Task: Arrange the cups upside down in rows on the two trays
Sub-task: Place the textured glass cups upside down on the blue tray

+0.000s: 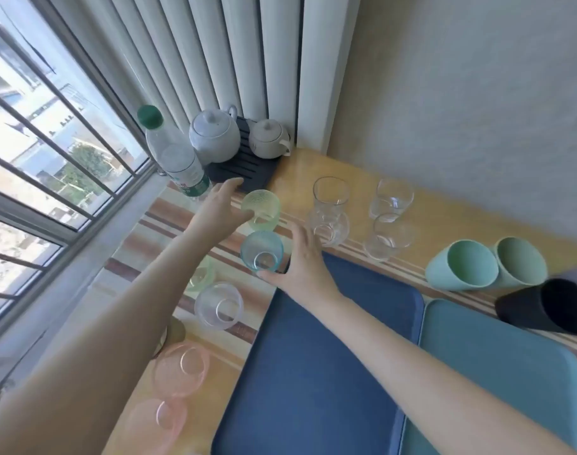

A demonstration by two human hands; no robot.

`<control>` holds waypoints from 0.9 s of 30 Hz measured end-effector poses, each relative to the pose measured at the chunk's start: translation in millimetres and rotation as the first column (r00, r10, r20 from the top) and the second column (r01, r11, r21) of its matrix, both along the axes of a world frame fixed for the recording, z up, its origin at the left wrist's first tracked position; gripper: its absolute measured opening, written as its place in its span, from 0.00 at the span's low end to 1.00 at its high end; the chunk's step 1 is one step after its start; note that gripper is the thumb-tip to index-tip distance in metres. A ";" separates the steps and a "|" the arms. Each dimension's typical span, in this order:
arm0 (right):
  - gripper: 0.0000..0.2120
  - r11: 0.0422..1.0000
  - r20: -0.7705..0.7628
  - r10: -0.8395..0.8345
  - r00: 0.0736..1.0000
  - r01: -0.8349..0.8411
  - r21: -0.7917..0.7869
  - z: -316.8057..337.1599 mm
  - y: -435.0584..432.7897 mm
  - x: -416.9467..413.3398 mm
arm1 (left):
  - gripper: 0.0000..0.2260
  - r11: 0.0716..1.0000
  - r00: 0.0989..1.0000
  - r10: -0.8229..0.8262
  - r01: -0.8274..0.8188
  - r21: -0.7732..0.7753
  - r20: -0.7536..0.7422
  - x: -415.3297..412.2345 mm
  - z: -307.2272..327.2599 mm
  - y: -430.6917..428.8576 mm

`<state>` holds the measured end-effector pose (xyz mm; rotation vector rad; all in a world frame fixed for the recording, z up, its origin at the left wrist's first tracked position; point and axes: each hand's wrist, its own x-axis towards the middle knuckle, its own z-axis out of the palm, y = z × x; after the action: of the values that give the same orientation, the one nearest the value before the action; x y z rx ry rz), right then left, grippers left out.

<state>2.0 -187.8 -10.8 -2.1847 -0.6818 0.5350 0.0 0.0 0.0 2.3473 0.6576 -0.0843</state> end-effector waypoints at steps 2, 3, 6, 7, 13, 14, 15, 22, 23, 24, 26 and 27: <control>0.46 0.999 -0.083 -0.037 0.996 0.034 -0.043 -7.5 11.6 -8.2 | 0.35 0.998 0.997 -0.055 0.053 -0.026 -0.048 9.0 -2.0 -1.9; 0.47 0.995 -0.087 -0.044 0.995 0.036 -0.091 -12.8 17.0 -12.6 | 0.37 0.997 0.994 -0.074 0.071 -0.038 -0.081 12.6 -4.2 -4.8; 0.45 0.983 -0.069 -0.094 0.993 0.082 -0.166 -26.5 32.1 -17.4 | 0.40 0.994 0.988 -0.094 0.087 -0.060 -0.122 20.6 -12.4 -17.5; 0.42 0.980 -0.081 -0.132 0.988 0.118 -0.159 -28.7 35.0 -16.1 | 0.40 0.995 0.990 -0.086 0.080 -0.059 -0.115 22.2 -15.0 -19.8; 0.32 0.972 -0.078 -0.234 0.969 0.233 -0.012 -18.3 13.4 -22.1 | 0.35 0.999 0.999 -0.038 0.038 -0.010 -0.033 20.8 -13.6 -24.1; 0.32 0.966 -0.091 -0.251 0.964 0.255 0.035 -13.4 1.8 -25.6 | 0.35 0.999 0.999 -0.038 0.038 -0.005 -0.003 17.1 -8.0 -26.4; 0.32 0.956 -0.110 -0.274 0.956 0.283 0.081 -8.8 -11.9 -29.7 | 0.34 0.999 0.998 -0.051 0.051 0.001 0.028 11.7 -0.6 -30.5; 0.34 0.846 -0.190 -0.488 0.852 0.515 0.137 -13.8 -96.5 -37.9 | 0.37 0.965 0.962 -0.261 0.263 -0.020 0.075 -42.9 15.2 -90.1; 0.34 0.838 -0.200 -0.501 0.842 0.530 0.132 -17.0 -100.9 -37.1 | 0.37 0.962 0.961 -0.272 0.273 -0.027 0.051 -46.4 9.8 -98.6; 0.35 0.833 -0.204 -0.509 0.836 0.538 0.130 -20.2 -104.2 -35.8 | 0.37 0.959 0.959 -0.283 0.284 -0.024 0.032 -48.7 3.7 -105.6; 0.35 0.828 -0.201 -0.516 0.833 0.545 0.132 -27.0 -107.0 -32.4 | 0.36 0.953 0.953 -0.304 0.304 -0.002 0.016 -50.2 -7.5 -113.9; 0.35 0.828 -0.197 -0.517 0.833 0.545 0.129 -29.8 -107.1 -30.8 | 0.35 0.950 0.950 -0.314 0.313 0.012 0.010 -50.4 -12.5 -115.6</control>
<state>-28.8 -295.0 -40.6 -2.0132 -0.0128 0.3219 -50.4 -115.6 -12.5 2.4423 0.2737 -0.2095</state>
